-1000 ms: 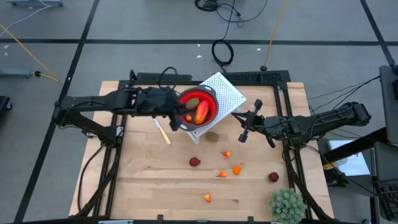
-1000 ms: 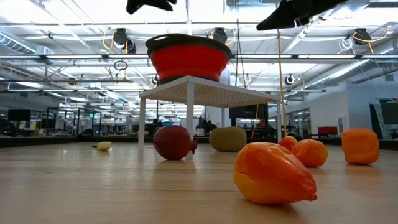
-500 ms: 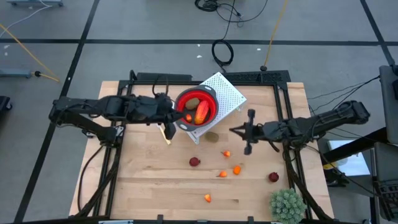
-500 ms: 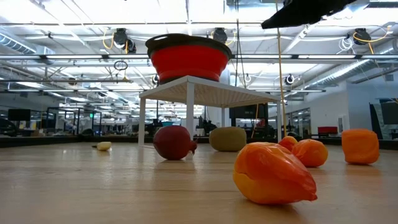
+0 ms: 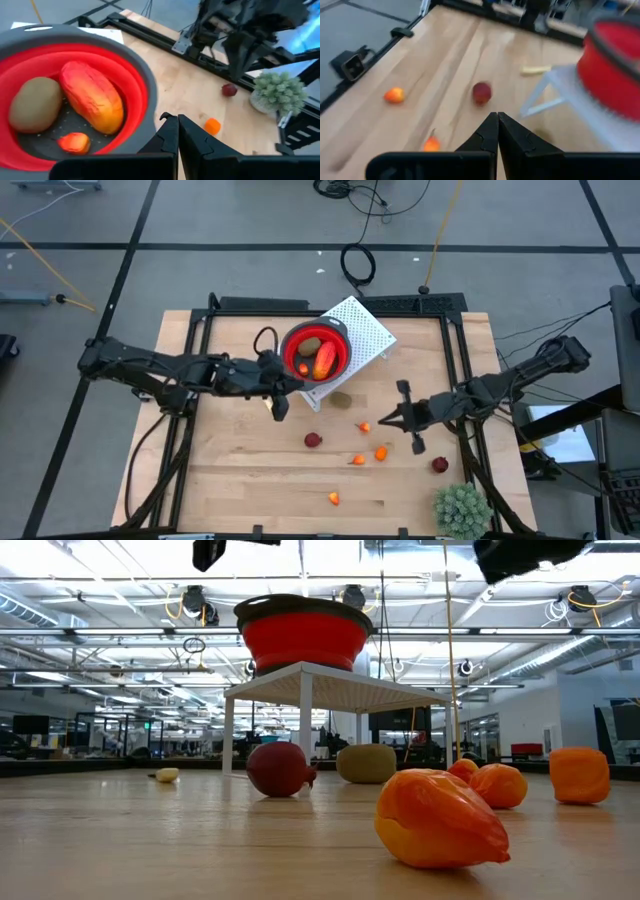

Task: Pick & Place Fruit
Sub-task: Put the pomegranate into the red strainer bowl on the shelf

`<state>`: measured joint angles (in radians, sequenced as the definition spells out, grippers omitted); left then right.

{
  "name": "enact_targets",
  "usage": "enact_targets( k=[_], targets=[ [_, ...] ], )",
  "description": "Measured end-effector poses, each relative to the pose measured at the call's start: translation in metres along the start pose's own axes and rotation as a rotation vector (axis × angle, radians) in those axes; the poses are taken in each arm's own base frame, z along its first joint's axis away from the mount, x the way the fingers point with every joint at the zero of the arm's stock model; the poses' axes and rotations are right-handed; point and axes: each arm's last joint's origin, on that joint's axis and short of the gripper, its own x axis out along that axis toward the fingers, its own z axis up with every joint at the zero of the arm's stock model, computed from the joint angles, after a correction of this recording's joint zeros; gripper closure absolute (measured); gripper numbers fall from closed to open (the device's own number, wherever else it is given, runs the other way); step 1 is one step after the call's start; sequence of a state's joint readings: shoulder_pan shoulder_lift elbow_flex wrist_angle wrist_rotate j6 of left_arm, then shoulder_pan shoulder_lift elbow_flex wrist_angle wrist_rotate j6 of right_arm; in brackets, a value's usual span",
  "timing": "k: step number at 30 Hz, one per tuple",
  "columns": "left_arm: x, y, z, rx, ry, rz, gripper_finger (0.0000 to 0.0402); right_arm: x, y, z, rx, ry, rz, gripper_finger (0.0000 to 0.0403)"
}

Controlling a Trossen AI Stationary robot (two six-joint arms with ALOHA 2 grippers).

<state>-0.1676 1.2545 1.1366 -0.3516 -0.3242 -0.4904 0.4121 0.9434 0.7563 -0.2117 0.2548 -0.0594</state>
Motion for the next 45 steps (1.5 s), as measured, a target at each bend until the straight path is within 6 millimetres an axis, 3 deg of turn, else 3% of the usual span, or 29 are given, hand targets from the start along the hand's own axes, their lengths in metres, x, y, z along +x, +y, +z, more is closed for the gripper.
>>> enact_targets(
  k=[9,20,28,35,45],
  targets=[
    [0.0,-0.006,-0.014,0.055,-0.062,-0.028,0.0397,-0.025,0.014,-0.015,0.221,0.157,0.297,0.0402],
    [-0.008,0.01,-0.047,-0.001,-0.223,-0.124,0.0398,-0.042,0.028,-0.043,0.212,0.516,0.587,0.0402],
    [-0.022,0.022,-0.07,0.043,-0.233,-0.113,0.0399,-0.052,0.034,-0.057,0.072,0.66,0.663,0.0403],
    [-0.035,0.029,-0.086,0.081,-0.245,-0.102,0.0398,-0.048,0.046,-0.061,-0.015,0.713,0.702,0.0399],
    [-0.056,0.038,-0.091,0.082,-0.251,-0.122,0.0399,-0.04,0.052,-0.065,-0.123,0.737,0.686,0.0332]
  ],
)
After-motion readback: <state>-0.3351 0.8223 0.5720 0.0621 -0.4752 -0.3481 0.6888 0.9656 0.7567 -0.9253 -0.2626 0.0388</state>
